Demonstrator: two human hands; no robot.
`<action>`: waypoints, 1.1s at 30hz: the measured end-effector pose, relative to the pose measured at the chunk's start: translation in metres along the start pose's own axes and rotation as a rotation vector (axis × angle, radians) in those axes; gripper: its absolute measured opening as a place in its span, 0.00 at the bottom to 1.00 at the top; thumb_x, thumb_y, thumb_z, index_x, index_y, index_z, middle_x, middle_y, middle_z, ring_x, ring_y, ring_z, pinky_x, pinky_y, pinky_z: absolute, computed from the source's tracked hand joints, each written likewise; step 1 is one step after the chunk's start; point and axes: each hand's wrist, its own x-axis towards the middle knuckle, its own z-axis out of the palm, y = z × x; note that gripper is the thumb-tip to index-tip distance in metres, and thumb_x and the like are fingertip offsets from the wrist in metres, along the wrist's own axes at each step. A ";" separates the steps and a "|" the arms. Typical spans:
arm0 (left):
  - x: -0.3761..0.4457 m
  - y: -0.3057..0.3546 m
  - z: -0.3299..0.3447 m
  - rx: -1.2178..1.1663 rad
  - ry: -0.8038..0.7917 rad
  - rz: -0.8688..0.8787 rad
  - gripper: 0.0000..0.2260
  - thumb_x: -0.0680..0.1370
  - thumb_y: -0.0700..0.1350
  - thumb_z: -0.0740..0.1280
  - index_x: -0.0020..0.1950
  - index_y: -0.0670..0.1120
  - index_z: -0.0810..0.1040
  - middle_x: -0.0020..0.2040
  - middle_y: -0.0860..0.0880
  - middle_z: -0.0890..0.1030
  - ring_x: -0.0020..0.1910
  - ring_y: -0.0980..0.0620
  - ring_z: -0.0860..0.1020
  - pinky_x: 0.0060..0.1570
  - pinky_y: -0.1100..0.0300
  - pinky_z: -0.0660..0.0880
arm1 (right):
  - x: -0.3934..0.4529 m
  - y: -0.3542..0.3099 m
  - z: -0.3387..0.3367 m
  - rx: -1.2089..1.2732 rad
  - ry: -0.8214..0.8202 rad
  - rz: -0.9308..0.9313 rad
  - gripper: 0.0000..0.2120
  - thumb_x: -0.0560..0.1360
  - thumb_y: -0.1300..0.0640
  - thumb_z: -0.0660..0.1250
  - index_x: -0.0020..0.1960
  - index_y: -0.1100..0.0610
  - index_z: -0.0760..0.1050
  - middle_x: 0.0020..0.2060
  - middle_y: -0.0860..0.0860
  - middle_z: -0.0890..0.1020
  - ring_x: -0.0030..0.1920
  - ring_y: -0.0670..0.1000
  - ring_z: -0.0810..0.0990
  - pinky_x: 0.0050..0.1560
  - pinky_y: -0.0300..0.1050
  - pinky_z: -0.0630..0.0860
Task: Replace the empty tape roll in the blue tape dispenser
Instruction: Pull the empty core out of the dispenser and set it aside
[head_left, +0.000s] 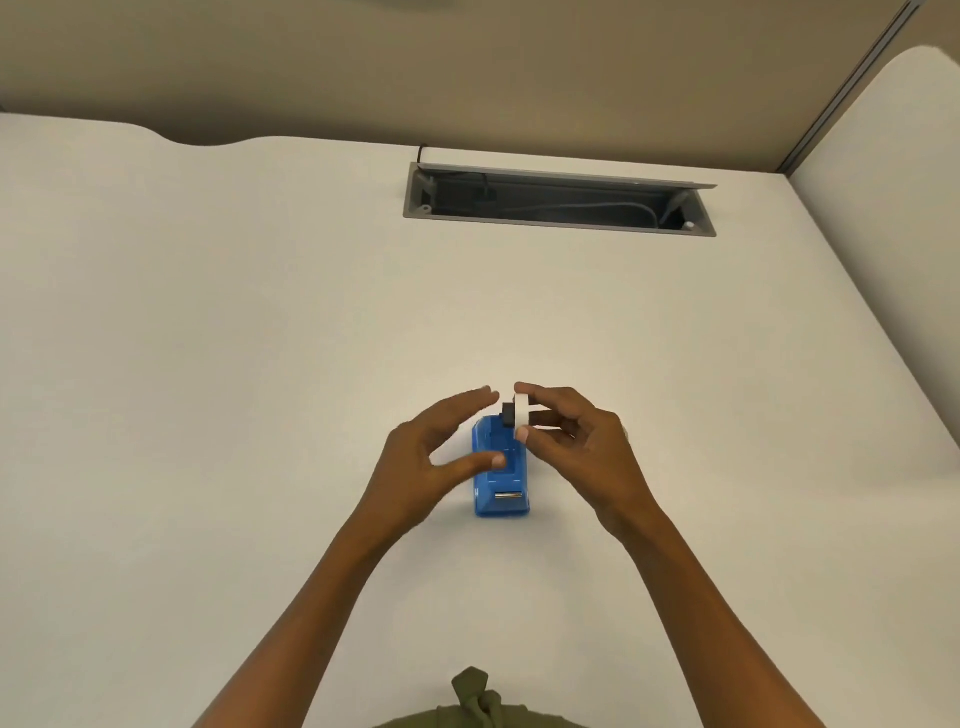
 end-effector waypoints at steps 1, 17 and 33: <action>0.000 0.004 0.000 -0.043 0.027 0.007 0.20 0.70 0.46 0.74 0.60 0.60 0.76 0.58 0.62 0.79 0.60 0.62 0.76 0.58 0.69 0.71 | 0.000 -0.001 0.000 0.016 -0.001 0.012 0.17 0.72 0.62 0.70 0.60 0.52 0.77 0.52 0.48 0.80 0.49 0.42 0.81 0.46 0.32 0.77; -0.002 0.019 0.009 -0.261 0.148 -0.132 0.10 0.70 0.44 0.73 0.50 0.54 0.83 0.47 0.53 0.85 0.49 0.54 0.82 0.54 0.57 0.77 | -0.004 -0.005 0.011 0.092 -0.012 0.072 0.16 0.66 0.45 0.70 0.52 0.47 0.81 0.45 0.50 0.86 0.46 0.51 0.85 0.49 0.43 0.82; -0.002 0.019 0.011 -0.587 0.182 -0.279 0.13 0.66 0.47 0.72 0.49 0.48 0.84 0.47 0.49 0.86 0.48 0.49 0.84 0.45 0.64 0.79 | -0.002 0.001 0.009 0.172 0.037 0.011 0.20 0.70 0.61 0.72 0.59 0.48 0.78 0.55 0.45 0.83 0.54 0.45 0.81 0.50 0.34 0.77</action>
